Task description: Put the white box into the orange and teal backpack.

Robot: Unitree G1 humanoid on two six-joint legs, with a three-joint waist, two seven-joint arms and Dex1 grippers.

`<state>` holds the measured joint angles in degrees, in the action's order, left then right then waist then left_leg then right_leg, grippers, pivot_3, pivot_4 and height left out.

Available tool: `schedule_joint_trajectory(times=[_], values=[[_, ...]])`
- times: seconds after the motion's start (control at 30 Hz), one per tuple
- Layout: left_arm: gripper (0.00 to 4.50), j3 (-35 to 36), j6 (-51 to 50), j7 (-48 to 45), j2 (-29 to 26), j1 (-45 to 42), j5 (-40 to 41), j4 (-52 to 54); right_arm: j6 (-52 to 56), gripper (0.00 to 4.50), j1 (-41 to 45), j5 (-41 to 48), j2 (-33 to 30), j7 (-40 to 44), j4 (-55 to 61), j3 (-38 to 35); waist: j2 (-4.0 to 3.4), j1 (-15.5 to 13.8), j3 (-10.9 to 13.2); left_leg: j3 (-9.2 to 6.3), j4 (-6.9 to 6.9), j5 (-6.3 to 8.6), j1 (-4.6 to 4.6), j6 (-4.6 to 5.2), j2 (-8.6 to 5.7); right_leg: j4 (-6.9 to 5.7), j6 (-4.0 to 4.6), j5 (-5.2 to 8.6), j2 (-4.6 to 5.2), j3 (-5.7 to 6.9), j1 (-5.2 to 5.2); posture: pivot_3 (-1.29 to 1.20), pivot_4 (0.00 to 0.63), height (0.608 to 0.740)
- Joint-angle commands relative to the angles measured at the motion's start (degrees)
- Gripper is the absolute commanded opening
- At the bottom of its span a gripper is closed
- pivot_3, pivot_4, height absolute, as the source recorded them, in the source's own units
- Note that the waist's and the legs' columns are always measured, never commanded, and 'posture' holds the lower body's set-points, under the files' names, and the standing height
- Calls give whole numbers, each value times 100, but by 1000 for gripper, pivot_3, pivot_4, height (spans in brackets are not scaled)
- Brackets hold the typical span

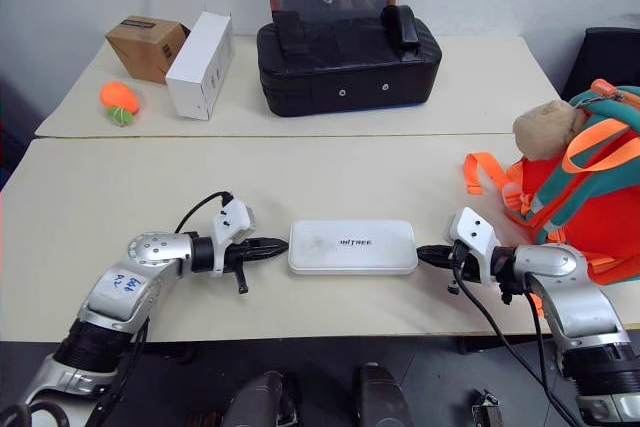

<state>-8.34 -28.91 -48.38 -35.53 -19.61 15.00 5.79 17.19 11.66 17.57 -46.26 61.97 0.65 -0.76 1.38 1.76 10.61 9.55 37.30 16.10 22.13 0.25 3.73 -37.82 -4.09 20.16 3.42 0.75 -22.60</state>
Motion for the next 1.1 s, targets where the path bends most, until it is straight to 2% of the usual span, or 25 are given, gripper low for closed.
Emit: schedule_joint_trajectory(times=[0.03, 0.27, 0.33, 0.4, 0.57, 0.7, 0.97, 1.1], values=[[651, 600, -764, -87, -218, 35, 498, 21, -203, 0, 11, -18, -56, 11, 3, -167, 0, 1, 0, 0, -1, 0, 0, -1, 0, -1, 0, 0, 0, 0, -1, 0, 150, 740], [2709, 1637, -3825, -440, -252, -170, 2586, -143, -731, 0, 183, -384, -136, 180, -393, 30, 0, -8, 0, -3, 4, -2, 1, 0, -2, -3, -1, 0, 2, 5, 0, 0, 150, 740], [3309, 1790, -4603, -355, -207, -342, 2943, -323, -812, 0, 235, -437, -121, 221, -481, 39, 1, -14, 1, -8, 8, -2, 1, -1, -2, -7, -1, 0, 2, 9, 1, 0, 150, 740], [3919, 1906, -4948, -195, -51, -510, 3035, -658, -856, 0, 314, -463, -99, 261, -550, 41, 1, -11, 1, -11, 10, -5, 1, -2, -3, -8, -1, 1, 2, 11, 3, 0, 150, 740], [3919, 2486, -5929, 278, 616, -1077, 3297, -1482, -889, 0, 418, -494, -38, 281, -600, 44, 2, -11, 1, -12, 14, -8, 3, -5, -3, -11, -1, 1, 1, 15, 4, 0, 150, 740], [3919, 2319, -6174, 550, 931, -1149, 3196, -1521, -897, 0, 397, -505, -3, 274, -550, 62, 2, -10, 1, -14, 15, -9, 3, -7, -4, -13, -1, 0, 1, 15, 3, 0, 150, 740], [3919, 1607, -5944, 600, 1282, -1805, 2911, -2238, -867, 0, 336, -496, 9, 270, -473, 60, 2, -30, 1, -18, 18, -17, 2, -14, -7, -15, -1, 0, 1, 18, 7, 0, 150, 740], [3919, 749, -5171, -44, 1132, -2180, 2594, -2512, -831, 0, 246, -492, 46, 224, -361, 74, 2, -41, 1, -22, 20, -17, 2, -13, -12, -15, -2, 0, 4, 20, 10, 0, 150, 740]])
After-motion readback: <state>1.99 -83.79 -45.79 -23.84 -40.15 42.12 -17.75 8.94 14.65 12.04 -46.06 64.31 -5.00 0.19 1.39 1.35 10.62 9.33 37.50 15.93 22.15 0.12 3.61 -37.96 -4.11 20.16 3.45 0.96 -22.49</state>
